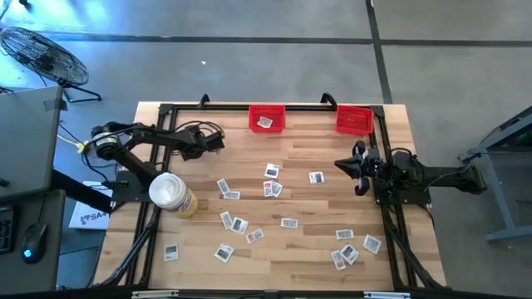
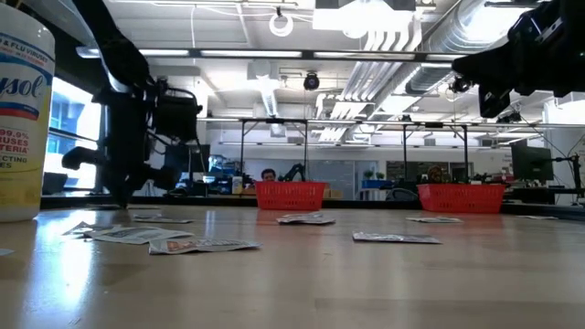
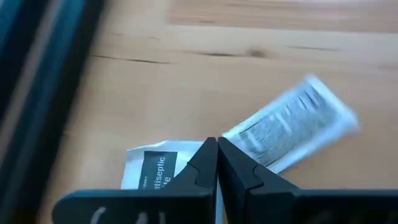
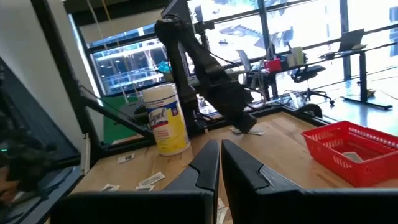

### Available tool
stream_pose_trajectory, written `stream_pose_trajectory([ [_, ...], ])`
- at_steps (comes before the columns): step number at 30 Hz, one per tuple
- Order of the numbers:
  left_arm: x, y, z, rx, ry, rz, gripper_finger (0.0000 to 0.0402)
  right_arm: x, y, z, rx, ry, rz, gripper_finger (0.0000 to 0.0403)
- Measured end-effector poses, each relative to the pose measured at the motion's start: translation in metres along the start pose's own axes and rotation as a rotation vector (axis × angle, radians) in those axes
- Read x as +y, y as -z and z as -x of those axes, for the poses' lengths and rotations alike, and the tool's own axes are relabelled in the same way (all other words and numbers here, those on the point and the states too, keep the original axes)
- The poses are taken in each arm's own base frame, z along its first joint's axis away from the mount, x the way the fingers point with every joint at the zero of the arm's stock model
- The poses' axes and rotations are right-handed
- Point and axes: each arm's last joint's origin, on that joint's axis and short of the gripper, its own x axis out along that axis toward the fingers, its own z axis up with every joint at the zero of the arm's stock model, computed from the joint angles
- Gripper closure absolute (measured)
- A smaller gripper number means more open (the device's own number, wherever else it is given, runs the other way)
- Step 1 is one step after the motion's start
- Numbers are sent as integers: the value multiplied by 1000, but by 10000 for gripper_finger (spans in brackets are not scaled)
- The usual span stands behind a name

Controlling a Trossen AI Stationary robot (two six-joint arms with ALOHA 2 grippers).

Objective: Pick & Place First Aid Supplies
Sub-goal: Put the towelette pack into the left red bin

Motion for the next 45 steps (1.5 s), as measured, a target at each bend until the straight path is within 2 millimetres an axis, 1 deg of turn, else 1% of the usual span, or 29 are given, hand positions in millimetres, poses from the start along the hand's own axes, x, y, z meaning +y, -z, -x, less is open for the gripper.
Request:
stream_pose_trajectory([
  [5, -9, -2, 20, -39, 64, -41, 401, -1, 0, 0, -10, 41, 0, 391],
  [9, -20, -4, 42, -93, 150, -89, 401, -1, 0, 0, -11, 44, 0, 391],
  [16, -54, -11, 95, -269, 352, -189, 401, -1, 0, 0, -11, 44, -10, 391],
  [20, -75, -24, 126, -414, 484, -202, 401, -2, 0, 0, -16, 64, -9, 391],
  [22, -86, -32, 135, -477, 541, -222, 401, -2, 0, 0, -20, 81, -14, 391],
  [25, -99, -42, 141, -541, 578, -238, 401, -3, 0, 0, -21, 92, -70, 391],
  [27, -108, -49, 141, -560, 593, -245, 402, -3, 1, -1, -5, 87, -105, 391],
  [29, -117, -56, 136, -554, 618, -267, 401, -3, 3, -2, 17, 87, -117, 391],
  [33, -134, -66, 117, -513, 623, -278, 401, -3, 4, -7, 31, 87, -112, 391],
  [38, -155, -79, 90, -508, 619, -236, 401, -1, 3, -14, 18, 60, -103, 391],
  [42, -174, -90, 77, -506, 671, -207, 401, -1, 4, -20, 10, 83, -84, 391],
  [45, -186, -92, 67, -492, 641, -217, 401, -2, 5, -24, 9, 94, -81, 391],
])
